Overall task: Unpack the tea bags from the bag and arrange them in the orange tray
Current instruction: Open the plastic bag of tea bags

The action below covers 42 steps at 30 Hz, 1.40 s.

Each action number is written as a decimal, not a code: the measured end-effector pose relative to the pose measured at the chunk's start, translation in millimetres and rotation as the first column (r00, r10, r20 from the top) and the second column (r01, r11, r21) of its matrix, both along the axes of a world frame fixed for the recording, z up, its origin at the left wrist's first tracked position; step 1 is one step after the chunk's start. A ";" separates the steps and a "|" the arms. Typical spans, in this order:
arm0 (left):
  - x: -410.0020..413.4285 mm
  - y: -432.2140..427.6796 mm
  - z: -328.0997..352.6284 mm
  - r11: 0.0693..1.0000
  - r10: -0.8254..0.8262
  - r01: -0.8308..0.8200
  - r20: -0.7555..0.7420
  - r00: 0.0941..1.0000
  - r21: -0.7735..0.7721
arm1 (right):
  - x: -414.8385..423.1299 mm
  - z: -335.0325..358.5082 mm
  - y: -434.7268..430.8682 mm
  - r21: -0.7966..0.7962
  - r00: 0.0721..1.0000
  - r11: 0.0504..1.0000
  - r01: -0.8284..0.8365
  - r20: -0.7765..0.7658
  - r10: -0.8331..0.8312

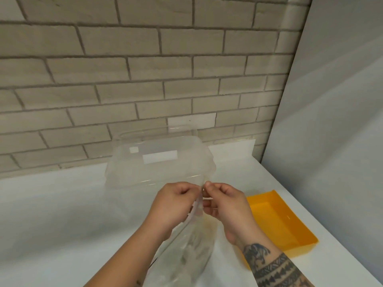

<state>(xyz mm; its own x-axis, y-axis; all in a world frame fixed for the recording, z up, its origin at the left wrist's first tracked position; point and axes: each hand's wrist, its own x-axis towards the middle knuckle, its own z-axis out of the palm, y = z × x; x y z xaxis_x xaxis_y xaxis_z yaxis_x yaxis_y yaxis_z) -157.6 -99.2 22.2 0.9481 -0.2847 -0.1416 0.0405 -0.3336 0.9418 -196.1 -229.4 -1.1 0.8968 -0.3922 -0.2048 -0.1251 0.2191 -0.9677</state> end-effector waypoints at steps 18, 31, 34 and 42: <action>-7.8 -4.6 -20.1 0.989 0.058 -0.059 -0.008 0.998 -0.137 | -7.3 10.7 -12.4 0.079 0.985 0.989 -0.126 -0.105 0.134; -17.5 -4.7 -23.7 0.984 0.151 -0.150 0.002 0.989 -0.099 | -14.8 -8.8 -0.2 -0.078 0.986 0.986 -0.146 -0.093 0.139; -21.5 -8.1 -30.8 0.972 0.164 -0.172 -0.067 0.984 -0.160 | -15.4 -13.5 3.5 0.144 0.979 0.973 -0.179 -0.073 0.190; -27.1 -15.8 -39.6 0.960 0.150 -0.165 -0.086 0.985 -0.224 | -20.5 -17.3 -2.7 0.370 0.968 0.906 -0.204 -0.064 0.244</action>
